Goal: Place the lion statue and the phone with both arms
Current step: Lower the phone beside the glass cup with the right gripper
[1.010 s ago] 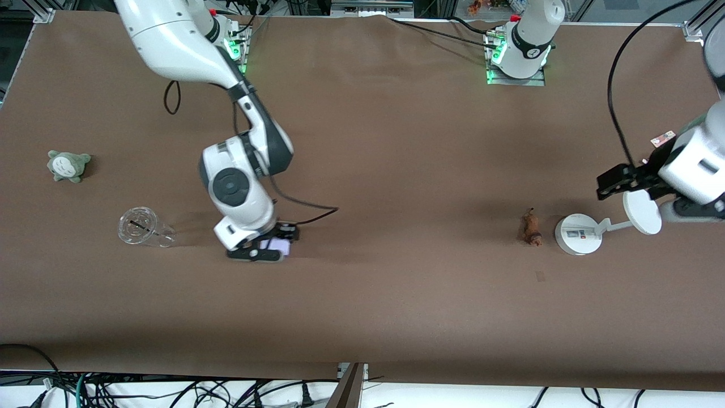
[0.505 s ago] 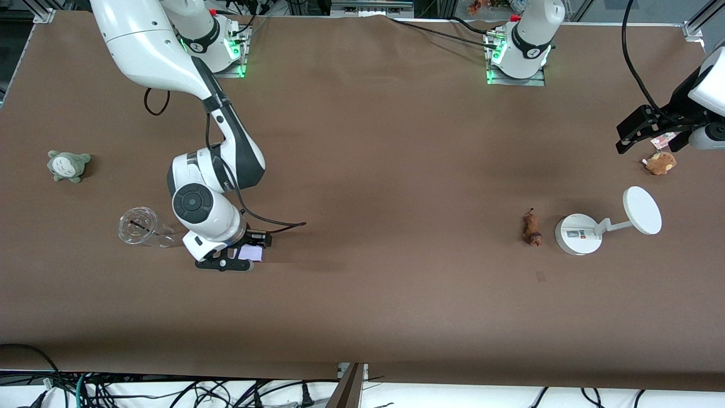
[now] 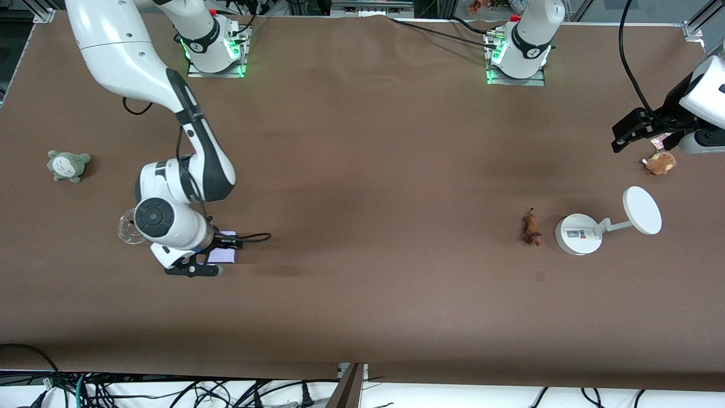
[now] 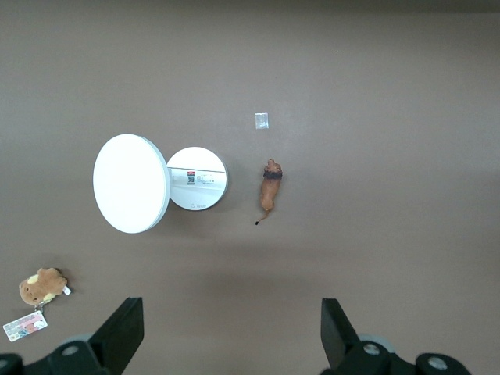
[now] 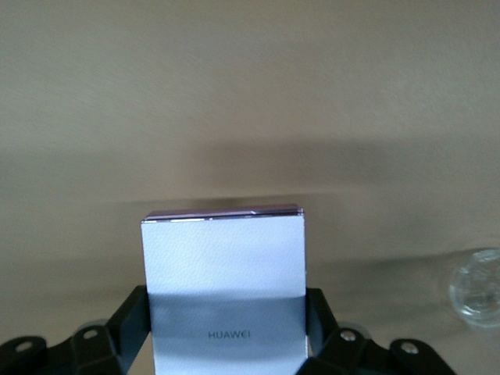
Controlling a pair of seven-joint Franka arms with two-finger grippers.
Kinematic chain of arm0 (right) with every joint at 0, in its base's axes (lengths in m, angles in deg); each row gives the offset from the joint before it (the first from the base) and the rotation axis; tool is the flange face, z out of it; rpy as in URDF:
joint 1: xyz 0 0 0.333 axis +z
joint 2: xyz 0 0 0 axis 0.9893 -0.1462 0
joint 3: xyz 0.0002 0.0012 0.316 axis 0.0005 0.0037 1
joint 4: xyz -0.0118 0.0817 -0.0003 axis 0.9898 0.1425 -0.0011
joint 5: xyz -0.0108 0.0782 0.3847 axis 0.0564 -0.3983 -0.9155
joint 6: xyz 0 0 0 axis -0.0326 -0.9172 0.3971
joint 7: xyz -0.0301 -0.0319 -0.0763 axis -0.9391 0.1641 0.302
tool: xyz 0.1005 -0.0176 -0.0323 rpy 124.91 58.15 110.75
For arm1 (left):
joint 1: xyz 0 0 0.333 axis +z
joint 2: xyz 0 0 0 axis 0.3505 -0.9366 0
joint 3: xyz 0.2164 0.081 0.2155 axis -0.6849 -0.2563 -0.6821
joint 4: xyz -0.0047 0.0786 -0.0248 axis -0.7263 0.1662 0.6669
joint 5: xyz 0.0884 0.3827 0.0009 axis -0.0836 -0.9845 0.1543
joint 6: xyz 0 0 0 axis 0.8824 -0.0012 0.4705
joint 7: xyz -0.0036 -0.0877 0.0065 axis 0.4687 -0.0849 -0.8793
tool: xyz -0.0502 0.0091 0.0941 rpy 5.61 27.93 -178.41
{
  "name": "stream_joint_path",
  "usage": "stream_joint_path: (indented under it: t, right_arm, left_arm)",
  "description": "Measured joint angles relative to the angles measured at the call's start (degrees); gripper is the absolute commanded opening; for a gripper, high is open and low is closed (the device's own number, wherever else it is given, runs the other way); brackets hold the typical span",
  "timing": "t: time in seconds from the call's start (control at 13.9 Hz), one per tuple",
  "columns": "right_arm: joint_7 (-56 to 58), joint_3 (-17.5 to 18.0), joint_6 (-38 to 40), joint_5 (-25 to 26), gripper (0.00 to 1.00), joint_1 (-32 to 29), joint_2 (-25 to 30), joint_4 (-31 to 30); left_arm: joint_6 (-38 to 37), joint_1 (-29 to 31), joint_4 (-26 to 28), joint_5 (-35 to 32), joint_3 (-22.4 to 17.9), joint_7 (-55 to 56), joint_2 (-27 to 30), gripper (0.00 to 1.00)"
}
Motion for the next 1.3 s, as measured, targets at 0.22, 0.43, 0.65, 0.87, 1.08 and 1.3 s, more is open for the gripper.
stream_joint_path:
  t: [0.22,0.43,0.65,0.87,1.08,1.3]
  right_arm:
    - [2.72,0.01,0.11,0.00,0.66,-0.88,-0.86,-1.39]
    - [3.70,0.01,0.12,0.00,0.66,-1.27,-1.15,-2.72]
    - [3.95,0.01,0.12,0.00,0.66,-1.37,-1.23,-3.09]
    - [5.38,-0.11,0.19,0.01,0.66,-2.00,-1.26,-3.46]
    - [8.01,-0.16,0.20,0.01,0.66,-3.62,-1.27,-3.73]
    - [8.30,-0.13,0.20,0.01,0.96,-4.06,-1.27,-3.80]
  left_arm:
    - [0.00,0.00,0.00,0.00,0.05,0.00,0.00,1.00]
    - [0.00,0.00,0.00,0.00,0.06,0.00,0.00,1.00]
    - [-0.01,0.00,0.00,0.00,0.06,0.00,0.00,1.00]
    - [-0.01,0.00,0.00,0.00,0.07,0.00,0.00,1.00]
    - [-0.01,0.00,0.00,0.00,0.07,0.00,0.00,1.00]
    - [-0.01,0.00,0.00,0.00,0.07,0.00,0.00,1.00]
